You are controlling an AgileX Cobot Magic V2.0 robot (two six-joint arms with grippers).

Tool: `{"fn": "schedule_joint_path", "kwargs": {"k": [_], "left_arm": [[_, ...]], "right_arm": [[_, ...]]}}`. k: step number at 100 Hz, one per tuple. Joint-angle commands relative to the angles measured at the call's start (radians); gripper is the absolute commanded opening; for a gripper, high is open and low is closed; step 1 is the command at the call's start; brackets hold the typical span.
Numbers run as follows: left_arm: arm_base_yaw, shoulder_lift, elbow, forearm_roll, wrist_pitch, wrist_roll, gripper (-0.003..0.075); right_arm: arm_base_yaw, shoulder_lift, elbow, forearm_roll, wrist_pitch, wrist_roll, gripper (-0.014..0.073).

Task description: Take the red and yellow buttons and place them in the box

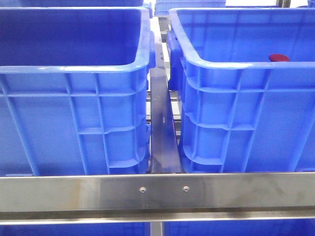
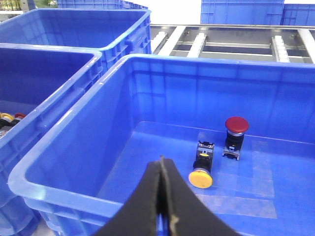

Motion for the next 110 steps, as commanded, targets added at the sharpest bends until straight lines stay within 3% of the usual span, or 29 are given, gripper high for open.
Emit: {"fn": "schedule_joint_path", "kwargs": {"k": [1, 44, 94, 110], "left_arm": [[-0.005, -0.088, 0.048, -0.055, -0.134, -0.012, -0.0020], [-0.005, -0.354, 0.411, -0.055, -0.487, -0.013, -0.0020], [-0.003, -0.652, 0.698, -0.060, -0.630, -0.036, -0.0020], [-0.003, -0.705, 0.763, -0.060, -0.737, -0.036, -0.0020]], "right_arm": [[-0.003, 0.006, -0.028, 0.028, -0.010, -0.006, -0.0062], [-0.003, 0.006, -0.028, 0.028, -0.005, -0.006, -0.0062], [-0.003, 0.006, -0.028, 0.028, -0.005, -0.006, -0.0062], [-0.003, 0.006, -0.028, 0.028, -0.005, -0.006, -0.0062]]}}
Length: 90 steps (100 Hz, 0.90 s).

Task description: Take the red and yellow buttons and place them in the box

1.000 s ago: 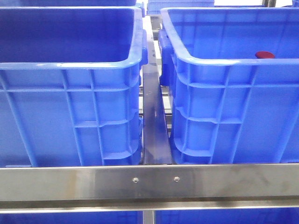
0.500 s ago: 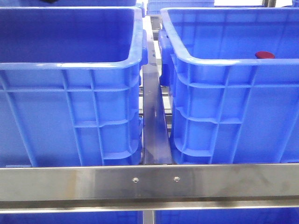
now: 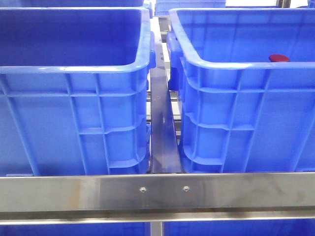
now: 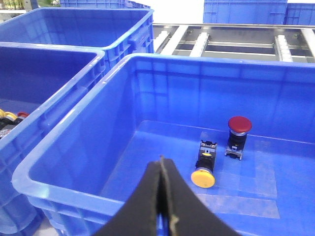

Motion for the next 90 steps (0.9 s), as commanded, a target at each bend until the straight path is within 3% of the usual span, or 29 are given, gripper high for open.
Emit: {"fn": "schedule_joint_path", "kwargs": {"k": [1, 75, 82, 90], "left_arm": [[-0.003, -0.033, 0.005, -0.025, -0.117, -0.012, -0.0020], [-0.003, -0.219, 0.144, -0.017, -0.331, -0.007, -0.0020], [-0.003, -0.227, 0.156, 0.040, -0.375, -0.022, -0.0020], [0.005, -0.249, 0.181, 0.167, -0.423, -0.138, -0.0020]], "right_arm": [[-0.003, 0.006, -0.028, 0.028, -0.014, -0.004, -0.0062], [-0.003, 0.006, -0.028, 0.028, -0.014, -0.004, -0.0062], [-0.003, 0.006, -0.028, 0.028, -0.014, -0.004, -0.0062], [-0.003, 0.006, -0.028, 0.028, -0.014, -0.004, -0.0062]]}}
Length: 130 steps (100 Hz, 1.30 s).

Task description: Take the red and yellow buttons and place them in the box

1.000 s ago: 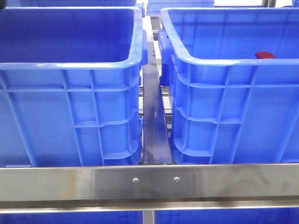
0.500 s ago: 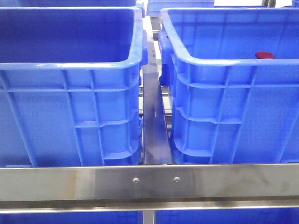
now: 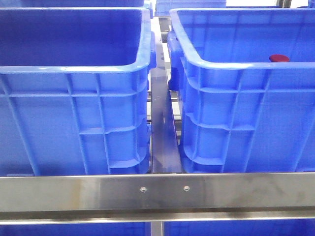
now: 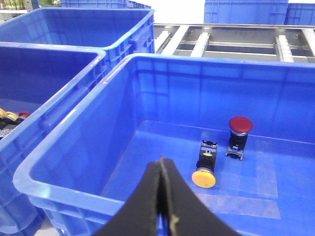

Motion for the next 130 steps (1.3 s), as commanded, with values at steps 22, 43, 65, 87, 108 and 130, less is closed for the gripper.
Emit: {"fn": "schedule_joint_path", "kwargs": {"k": [22, 43, 65, 87, 108, 130], "left_arm": [[0.144, -0.121, 0.082, 0.540, -0.111, -0.547, -0.0020], [0.304, -0.294, 0.192, 0.783, -0.096, -0.768, -0.0020], [0.407, -0.464, 0.293, 0.829, -0.006, -0.837, -0.0020], [0.436, -0.574, 0.371, 0.829, 0.096, -0.837, -0.0020], [0.437, -0.576, 0.397, 0.829, 0.161, -0.835, -0.0020], [0.441, -0.576, 0.397, 0.829, 0.157, -0.835, -0.0020]], "right_arm": [[-0.003, 0.006, -0.028, 0.028, -0.014, -0.006, -0.0062], [-0.003, 0.006, -0.028, 0.028, -0.014, -0.006, -0.0062], [-0.003, 0.006, -0.028, 0.028, -0.014, -0.006, -0.0062], [-0.003, 0.006, -0.028, 0.028, -0.013, -0.006, -0.0062], [-0.003, 0.006, -0.028, 0.028, -0.009, -0.006, -0.0062], [-0.003, 0.006, -0.027, 0.028, -0.008, -0.006, -0.0062]]}}
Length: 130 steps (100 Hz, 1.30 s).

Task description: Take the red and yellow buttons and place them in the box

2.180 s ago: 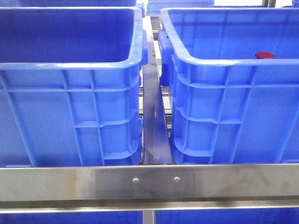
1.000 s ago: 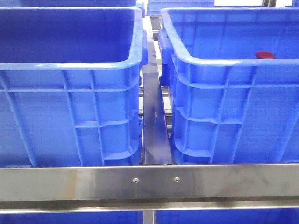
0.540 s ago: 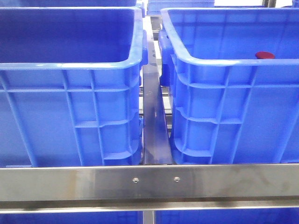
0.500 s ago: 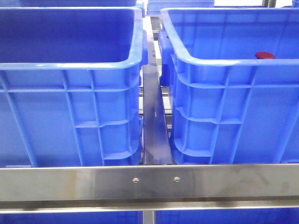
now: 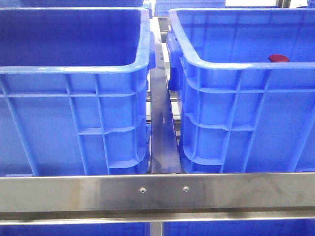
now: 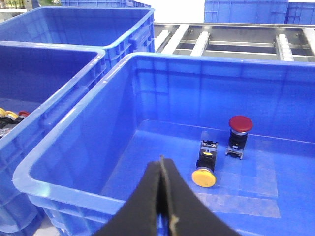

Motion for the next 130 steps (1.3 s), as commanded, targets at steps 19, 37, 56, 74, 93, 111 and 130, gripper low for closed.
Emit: {"fn": "schedule_joint_path", "kwargs": {"k": [19, 37, 56, 74, 93, 111, 130], "left_arm": [[0.003, -0.030, 0.053, 0.000, -0.071, -0.007, -0.0020], [0.003, -0.030, 0.053, 0.000, -0.071, -0.007, -0.0020], [0.003, -0.030, 0.053, 0.000, -0.071, -0.007, -0.0020], [0.003, -0.030, 0.053, 0.000, -0.071, -0.007, -0.0020], [0.003, -0.030, 0.053, 0.000, -0.071, -0.007, -0.0020], [0.003, -0.030, 0.053, 0.000, -0.071, -0.007, -0.0020], [0.003, -0.030, 0.053, 0.000, -0.071, -0.007, -0.0020]], "right_arm": [[-0.003, 0.006, -0.028, 0.028, -0.012, -0.004, -0.0062], [-0.003, 0.006, -0.028, 0.028, -0.012, -0.004, -0.0062], [-0.003, 0.006, -0.028, 0.028, -0.012, -0.004, -0.0062], [-0.003, 0.006, -0.028, 0.028, -0.009, -0.004, -0.0062], [-0.002, 0.006, -0.028, 0.028, -0.006, -0.004, -0.0062], [0.009, 0.001, -0.028, 0.028, -0.006, -0.004, -0.0062], [0.049, -0.011, -0.019, 0.027, -0.032, -0.004, -0.0062]]}}
